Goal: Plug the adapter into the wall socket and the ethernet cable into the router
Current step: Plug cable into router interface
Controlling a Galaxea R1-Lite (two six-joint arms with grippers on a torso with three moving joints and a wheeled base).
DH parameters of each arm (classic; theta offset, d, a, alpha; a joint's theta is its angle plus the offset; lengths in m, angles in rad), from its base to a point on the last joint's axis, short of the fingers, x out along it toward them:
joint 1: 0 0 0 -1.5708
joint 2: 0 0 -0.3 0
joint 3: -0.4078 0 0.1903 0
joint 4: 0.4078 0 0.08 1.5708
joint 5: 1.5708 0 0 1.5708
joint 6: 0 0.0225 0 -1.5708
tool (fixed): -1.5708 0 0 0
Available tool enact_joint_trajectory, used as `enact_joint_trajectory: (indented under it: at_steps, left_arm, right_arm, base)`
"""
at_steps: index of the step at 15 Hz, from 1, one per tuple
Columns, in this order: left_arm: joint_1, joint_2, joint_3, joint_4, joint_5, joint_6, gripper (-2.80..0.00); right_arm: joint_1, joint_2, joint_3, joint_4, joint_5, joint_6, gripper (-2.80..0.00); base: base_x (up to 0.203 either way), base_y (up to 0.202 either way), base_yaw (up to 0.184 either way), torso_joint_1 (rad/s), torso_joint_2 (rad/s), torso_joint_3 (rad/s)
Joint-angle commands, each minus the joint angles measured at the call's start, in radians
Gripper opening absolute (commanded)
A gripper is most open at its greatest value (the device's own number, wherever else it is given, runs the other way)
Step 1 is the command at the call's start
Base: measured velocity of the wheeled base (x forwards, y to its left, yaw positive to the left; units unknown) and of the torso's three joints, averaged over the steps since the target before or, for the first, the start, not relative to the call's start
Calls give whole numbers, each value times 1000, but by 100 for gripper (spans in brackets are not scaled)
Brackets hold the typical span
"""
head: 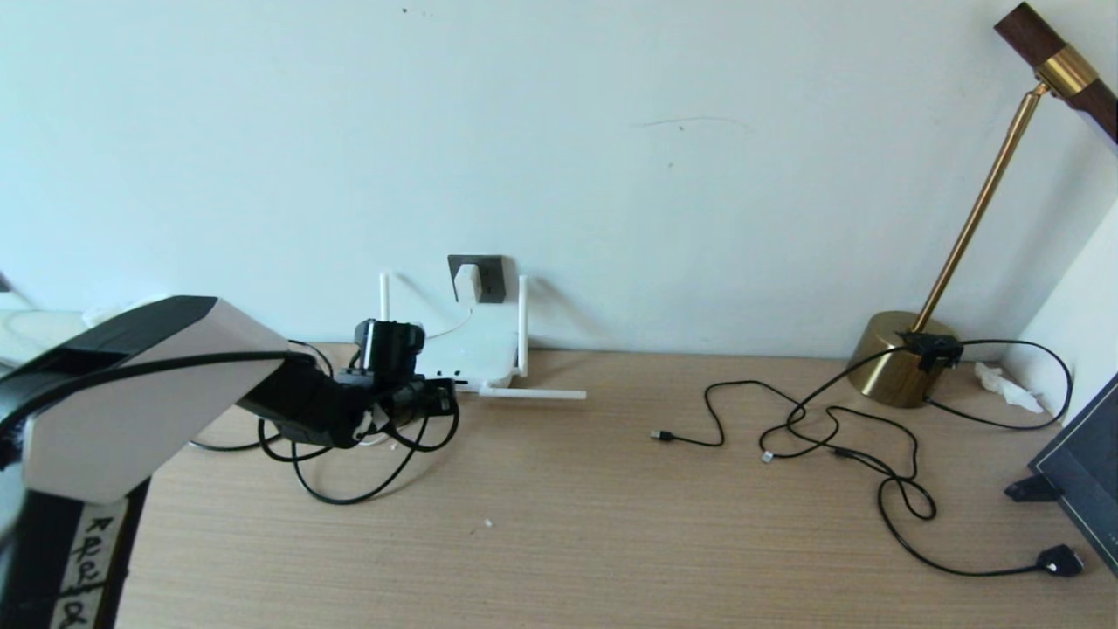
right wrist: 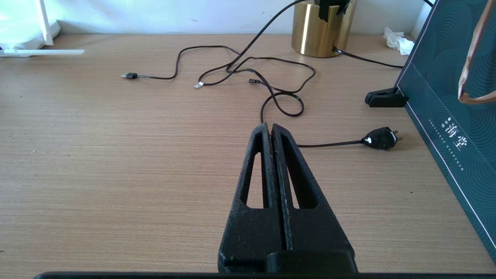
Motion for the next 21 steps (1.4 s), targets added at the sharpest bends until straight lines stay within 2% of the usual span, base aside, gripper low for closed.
enact_joint_trajectory:
  at_steps: [1,21]
  left_arm:
    - [0,-9,7,3,1,-1,-280]
    - [0,7,-12,0,1,-1,-280]
  right_arm:
    - [0,0,0,-1,0,0,-280]
    - [1,0,0,-1,0,0,-280]
  base:
    - [0,0,0,0,0,0]
    - [0,0,0,0,0,0]
